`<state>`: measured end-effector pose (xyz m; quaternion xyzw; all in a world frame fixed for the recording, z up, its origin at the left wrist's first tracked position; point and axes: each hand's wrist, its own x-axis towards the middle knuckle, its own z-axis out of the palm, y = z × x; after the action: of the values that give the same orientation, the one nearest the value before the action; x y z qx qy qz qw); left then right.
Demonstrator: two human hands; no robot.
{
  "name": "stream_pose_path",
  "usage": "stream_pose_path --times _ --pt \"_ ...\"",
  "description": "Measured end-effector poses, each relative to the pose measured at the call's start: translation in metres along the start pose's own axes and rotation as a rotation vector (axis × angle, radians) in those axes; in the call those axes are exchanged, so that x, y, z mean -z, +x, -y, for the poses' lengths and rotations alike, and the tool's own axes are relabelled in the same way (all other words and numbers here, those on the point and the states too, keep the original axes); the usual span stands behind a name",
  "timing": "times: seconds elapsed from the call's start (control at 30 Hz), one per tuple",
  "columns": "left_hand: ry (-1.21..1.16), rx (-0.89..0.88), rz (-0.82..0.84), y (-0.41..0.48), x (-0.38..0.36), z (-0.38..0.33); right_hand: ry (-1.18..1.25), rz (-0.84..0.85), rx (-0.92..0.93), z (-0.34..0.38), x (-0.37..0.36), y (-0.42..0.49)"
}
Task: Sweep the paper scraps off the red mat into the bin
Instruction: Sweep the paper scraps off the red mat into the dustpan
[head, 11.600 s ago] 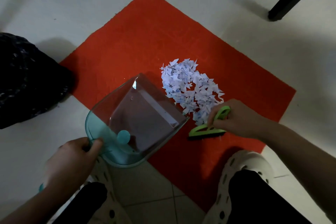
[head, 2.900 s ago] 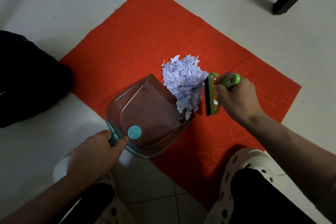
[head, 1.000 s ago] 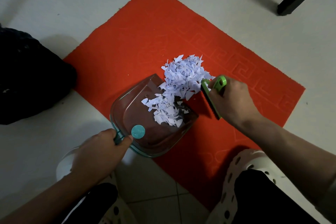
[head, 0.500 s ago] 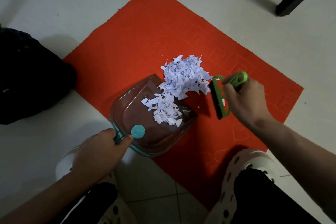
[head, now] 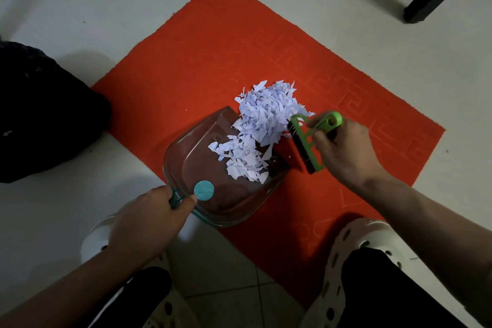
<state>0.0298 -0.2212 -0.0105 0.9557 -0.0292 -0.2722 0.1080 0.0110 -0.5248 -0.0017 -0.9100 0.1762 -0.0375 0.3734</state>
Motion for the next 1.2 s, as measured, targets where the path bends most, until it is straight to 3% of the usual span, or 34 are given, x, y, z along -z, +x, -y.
stream_pose_path --times 0.27,0.57,0.73,0.87,1.07,1.2 --pt "-0.016 0.02 -0.014 0.0 0.002 -0.002 -0.129 -0.18 -0.121 -0.024 0.015 0.031" --pt "-0.029 0.017 -0.003 -0.001 0.003 -0.004 -0.135 0.04 -0.02 -0.011 -0.001 0.027" --pt "-0.034 0.019 -0.013 -0.001 0.002 -0.002 -0.045 -0.056 -0.06 -0.007 0.012 0.02" --pt "-0.026 0.017 -0.019 -0.001 0.002 -0.002 -0.137 -0.137 -0.114 -0.023 0.022 0.014" --pt "-0.032 0.02 0.001 0.0 0.0 -0.002 -0.104 -0.034 -0.114 -0.018 -0.004 0.001" --pt "-0.048 0.023 0.005 -0.001 0.001 -0.004 0.073 -0.007 -0.106 -0.003 -0.012 0.006"
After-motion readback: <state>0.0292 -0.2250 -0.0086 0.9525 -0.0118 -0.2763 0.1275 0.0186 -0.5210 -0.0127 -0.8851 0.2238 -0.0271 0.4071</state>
